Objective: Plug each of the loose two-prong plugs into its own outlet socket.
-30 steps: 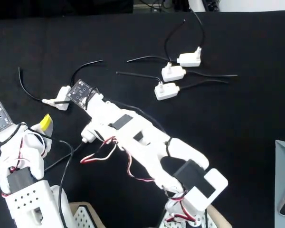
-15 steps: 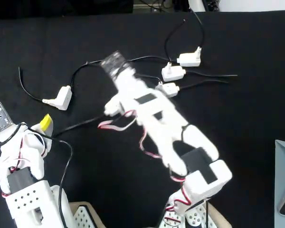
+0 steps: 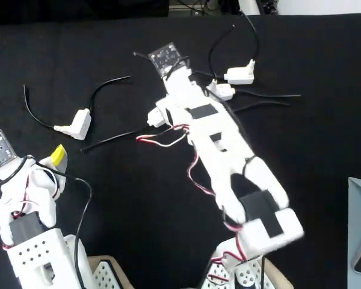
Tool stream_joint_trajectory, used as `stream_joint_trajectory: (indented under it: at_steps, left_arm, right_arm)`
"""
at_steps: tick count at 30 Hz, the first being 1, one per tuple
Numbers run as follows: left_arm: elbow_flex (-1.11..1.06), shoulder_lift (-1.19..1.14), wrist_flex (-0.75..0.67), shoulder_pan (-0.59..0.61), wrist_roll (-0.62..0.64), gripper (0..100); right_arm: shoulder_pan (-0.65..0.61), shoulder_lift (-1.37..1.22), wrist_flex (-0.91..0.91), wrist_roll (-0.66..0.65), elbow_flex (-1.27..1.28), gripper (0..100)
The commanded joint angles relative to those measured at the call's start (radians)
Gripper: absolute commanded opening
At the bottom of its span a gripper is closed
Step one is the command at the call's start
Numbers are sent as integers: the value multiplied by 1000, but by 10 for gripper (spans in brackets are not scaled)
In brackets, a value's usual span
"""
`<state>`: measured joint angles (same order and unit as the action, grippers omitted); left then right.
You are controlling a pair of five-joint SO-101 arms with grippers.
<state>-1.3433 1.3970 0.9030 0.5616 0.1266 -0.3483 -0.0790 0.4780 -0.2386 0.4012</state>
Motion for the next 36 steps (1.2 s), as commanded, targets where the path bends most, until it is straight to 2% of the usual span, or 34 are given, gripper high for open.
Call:
stream_joint_trajectory:
  at_steps: [1,7,11,14,18,23,29,36]
  left_arm:
    - [2,11,-18,-4,0,320]
    - [13,12,-18,-4,0,320]
    - [47,12,-12,-7,6,304]
    - [68,12,-12,-54,5,196]
    - [96,12,-11,-162,0,23]
    - [99,12,18,-257,8,45]
    - [102,17,9,-272,8,30]
    - [13,285,17,-272,8,30]
  right_arm:
    - [-54,274,130,9,39,165]
    - [-173,648,201,9,232,8]
    - [-180,829,204,9,358,11]
    - [-152,911,204,12,438,12]
    - [-95,992,210,95,509,13]
    - [-41,1090,252,140,605,13]
    - [-14,1271,247,150,756,13]
    - [-15,1422,247,150,880,14]
